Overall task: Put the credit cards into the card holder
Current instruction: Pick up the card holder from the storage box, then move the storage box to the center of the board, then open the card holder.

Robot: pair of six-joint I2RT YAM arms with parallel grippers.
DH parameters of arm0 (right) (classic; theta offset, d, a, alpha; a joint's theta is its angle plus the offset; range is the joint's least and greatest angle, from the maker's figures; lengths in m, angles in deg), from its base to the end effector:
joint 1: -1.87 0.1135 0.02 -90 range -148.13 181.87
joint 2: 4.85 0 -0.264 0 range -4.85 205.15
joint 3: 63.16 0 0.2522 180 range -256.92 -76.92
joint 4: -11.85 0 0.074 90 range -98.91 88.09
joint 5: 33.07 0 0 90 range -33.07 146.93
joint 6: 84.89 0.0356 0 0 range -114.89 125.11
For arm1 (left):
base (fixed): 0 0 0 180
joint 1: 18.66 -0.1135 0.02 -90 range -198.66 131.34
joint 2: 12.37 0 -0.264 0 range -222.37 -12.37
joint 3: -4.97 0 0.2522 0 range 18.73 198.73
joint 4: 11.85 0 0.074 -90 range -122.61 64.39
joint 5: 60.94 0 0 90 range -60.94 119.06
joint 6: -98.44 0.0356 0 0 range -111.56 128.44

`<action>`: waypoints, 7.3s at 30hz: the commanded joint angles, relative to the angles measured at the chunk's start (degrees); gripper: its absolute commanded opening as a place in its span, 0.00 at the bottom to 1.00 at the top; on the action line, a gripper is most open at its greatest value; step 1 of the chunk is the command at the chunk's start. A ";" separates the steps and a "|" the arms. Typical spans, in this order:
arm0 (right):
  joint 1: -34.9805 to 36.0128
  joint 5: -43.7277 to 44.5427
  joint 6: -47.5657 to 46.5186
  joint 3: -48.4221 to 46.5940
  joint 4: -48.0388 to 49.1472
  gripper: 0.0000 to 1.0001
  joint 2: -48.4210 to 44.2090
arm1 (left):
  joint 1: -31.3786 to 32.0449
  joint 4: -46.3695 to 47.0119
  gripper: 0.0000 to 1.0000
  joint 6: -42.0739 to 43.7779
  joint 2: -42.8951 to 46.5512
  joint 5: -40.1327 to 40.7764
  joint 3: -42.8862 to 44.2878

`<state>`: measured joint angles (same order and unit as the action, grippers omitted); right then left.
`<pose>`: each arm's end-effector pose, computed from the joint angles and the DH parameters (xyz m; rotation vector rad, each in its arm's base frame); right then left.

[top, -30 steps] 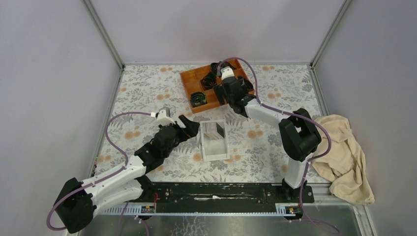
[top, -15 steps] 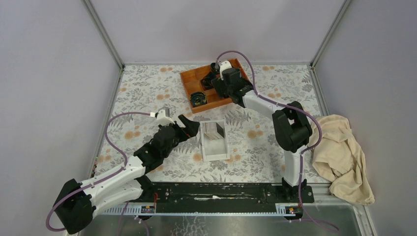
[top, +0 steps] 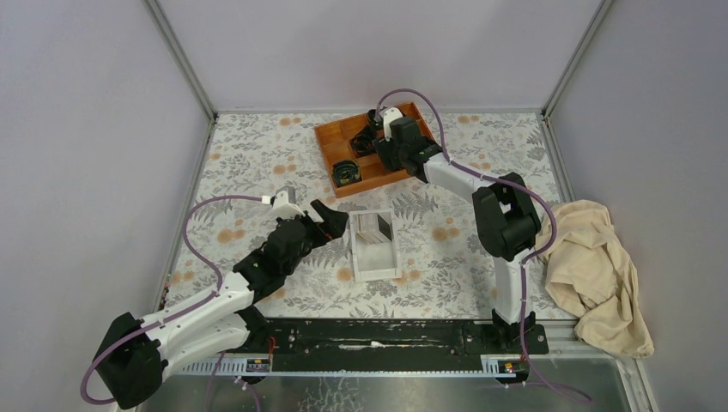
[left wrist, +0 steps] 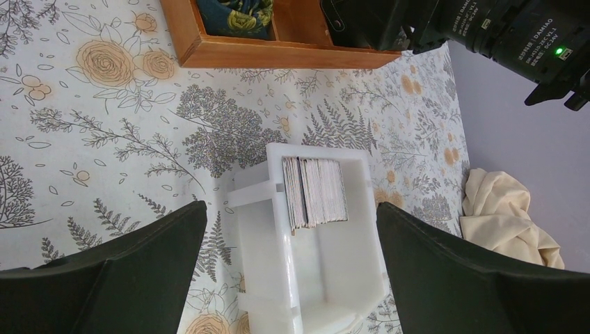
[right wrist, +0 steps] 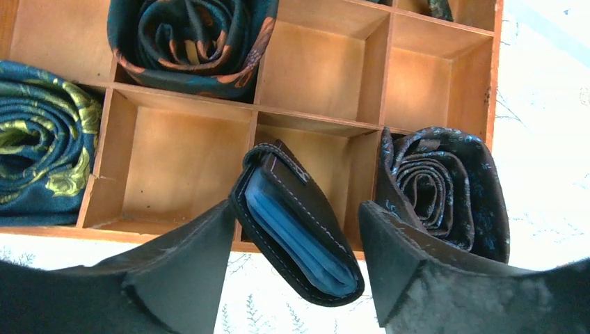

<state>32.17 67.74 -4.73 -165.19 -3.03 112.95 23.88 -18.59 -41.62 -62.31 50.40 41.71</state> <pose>0.4174 0.2362 0.2229 -0.6120 2.0039 0.0169 0.1534 -0.1232 0.2214 -0.3842 1.9256 -0.7331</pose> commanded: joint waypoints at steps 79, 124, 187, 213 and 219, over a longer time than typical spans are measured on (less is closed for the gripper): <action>13.49 14.72 25.21 34.58 -9.70 0.00 -56.01 | 8.26 18.58 0.12 0.16 -46.84 -9.18 15.57; 25.26 17.21 32.83 32.54 -8.70 0.00 -53.38 | -5.42 22.44 0.14 19.04 -51.93 -0.04 24.97; 29.19 11.65 74.64 66.57 67.50 0.00 -46.08 | 2.02 54.33 0.73 -13.84 -9.10 -8.82 -17.50; 30.71 7.00 83.46 62.64 75.91 0.00 -31.40 | 2.02 58.01 0.47 -9.88 -3.09 -3.50 -18.48; 31.16 5.15 85.19 61.20 75.65 0.00 -29.42 | 2.03 58.68 0.47 -5.77 -0.32 -4.24 -18.30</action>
<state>61.11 78.34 78.59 -101.13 72.37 81.85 25.09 31.66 -50.67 -65.15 50.14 22.39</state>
